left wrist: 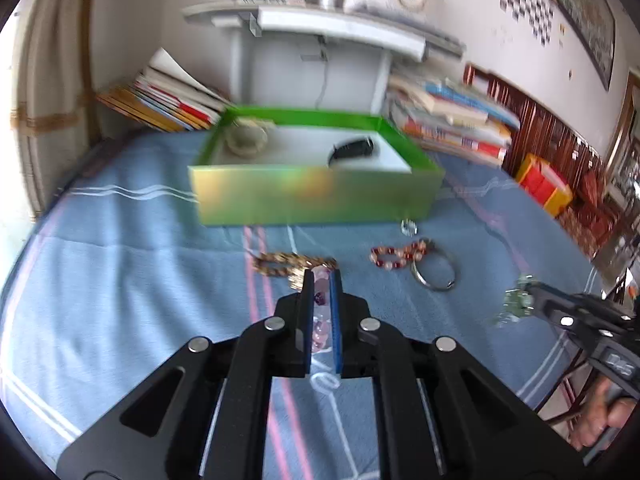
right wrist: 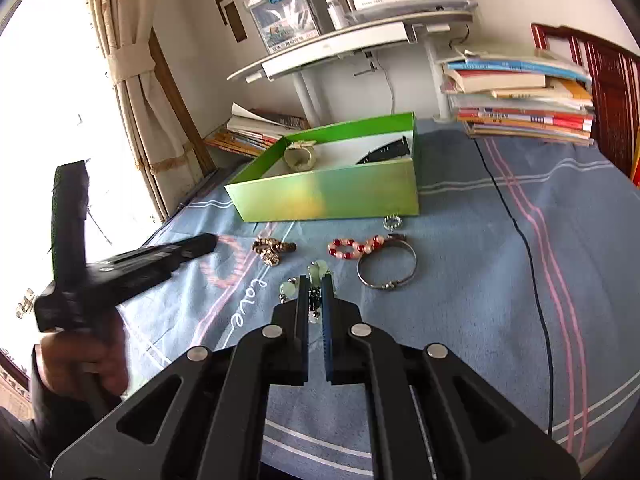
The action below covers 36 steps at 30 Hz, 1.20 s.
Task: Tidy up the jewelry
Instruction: 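Hold the jade pendant in the right gripper while the left gripper holds the pink beads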
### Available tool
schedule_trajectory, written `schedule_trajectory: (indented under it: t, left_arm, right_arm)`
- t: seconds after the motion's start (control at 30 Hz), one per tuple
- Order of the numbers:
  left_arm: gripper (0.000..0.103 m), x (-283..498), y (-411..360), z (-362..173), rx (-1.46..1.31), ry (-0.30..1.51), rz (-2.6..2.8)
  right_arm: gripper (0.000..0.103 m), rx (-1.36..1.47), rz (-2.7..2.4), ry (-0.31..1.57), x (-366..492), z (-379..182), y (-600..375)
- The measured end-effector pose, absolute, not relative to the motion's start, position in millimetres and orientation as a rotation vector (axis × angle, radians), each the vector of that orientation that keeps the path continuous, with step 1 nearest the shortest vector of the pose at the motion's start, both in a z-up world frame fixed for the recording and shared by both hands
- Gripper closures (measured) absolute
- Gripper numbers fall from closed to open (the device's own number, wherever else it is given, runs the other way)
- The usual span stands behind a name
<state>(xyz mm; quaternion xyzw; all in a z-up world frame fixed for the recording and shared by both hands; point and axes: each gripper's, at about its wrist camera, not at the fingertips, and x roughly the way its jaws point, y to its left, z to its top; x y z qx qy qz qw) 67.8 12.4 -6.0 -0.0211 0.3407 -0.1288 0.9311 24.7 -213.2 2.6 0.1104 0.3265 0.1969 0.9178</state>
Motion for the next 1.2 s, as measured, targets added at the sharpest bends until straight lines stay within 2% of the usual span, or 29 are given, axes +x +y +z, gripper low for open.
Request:
schedule_trajectory:
  t: [0.2, 1.2]
  left_arm:
    - [0.095, 38.2, 39.6, 15.2, -0.07, 0.649, -0.248]
    - [0.095, 27.7, 55.7, -1.3, -0.083, 0.681, -0.275]
  right_arm:
    - [0.097, 0.181, 0.37, 0.63, 18.5, 12.2, -203.5]
    - [0.097, 0.156, 0.315, 0.616, 15.7, 15.2, -192.8]
